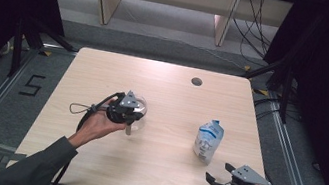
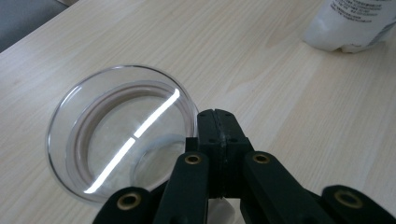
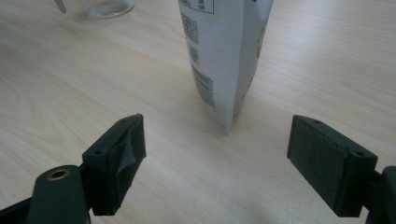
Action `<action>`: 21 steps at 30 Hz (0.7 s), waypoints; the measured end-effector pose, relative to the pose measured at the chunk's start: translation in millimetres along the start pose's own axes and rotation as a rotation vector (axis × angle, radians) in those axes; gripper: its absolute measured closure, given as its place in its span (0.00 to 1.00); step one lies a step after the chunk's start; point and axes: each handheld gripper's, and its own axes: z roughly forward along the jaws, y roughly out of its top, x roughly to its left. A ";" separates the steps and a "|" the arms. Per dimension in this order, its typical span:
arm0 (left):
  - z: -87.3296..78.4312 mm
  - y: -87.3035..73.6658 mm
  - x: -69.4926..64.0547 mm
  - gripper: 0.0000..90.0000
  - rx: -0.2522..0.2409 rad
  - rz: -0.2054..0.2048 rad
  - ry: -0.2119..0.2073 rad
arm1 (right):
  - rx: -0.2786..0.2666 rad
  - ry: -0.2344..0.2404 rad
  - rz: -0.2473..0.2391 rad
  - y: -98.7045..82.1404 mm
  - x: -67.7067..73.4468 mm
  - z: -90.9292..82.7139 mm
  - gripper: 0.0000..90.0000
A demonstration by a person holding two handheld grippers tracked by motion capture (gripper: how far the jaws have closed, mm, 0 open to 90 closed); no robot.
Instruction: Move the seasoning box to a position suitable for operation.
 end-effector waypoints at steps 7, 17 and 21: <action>-9.4 -10.6 3.8 0.99 -0.004 0.003 -0.007 | 0.011 0.009 0.030 0.3 2.8 0.0 0.23; -22.0 -20.7 12.3 0.99 -0.025 0.011 0.002 | 0.009 0.014 0.031 0.2 2.9 0.7 0.23; -26.3 -25.0 16.5 0.99 -0.049 0.022 0.013 | 0.011 0.013 0.028 0.2 2.9 0.9 0.23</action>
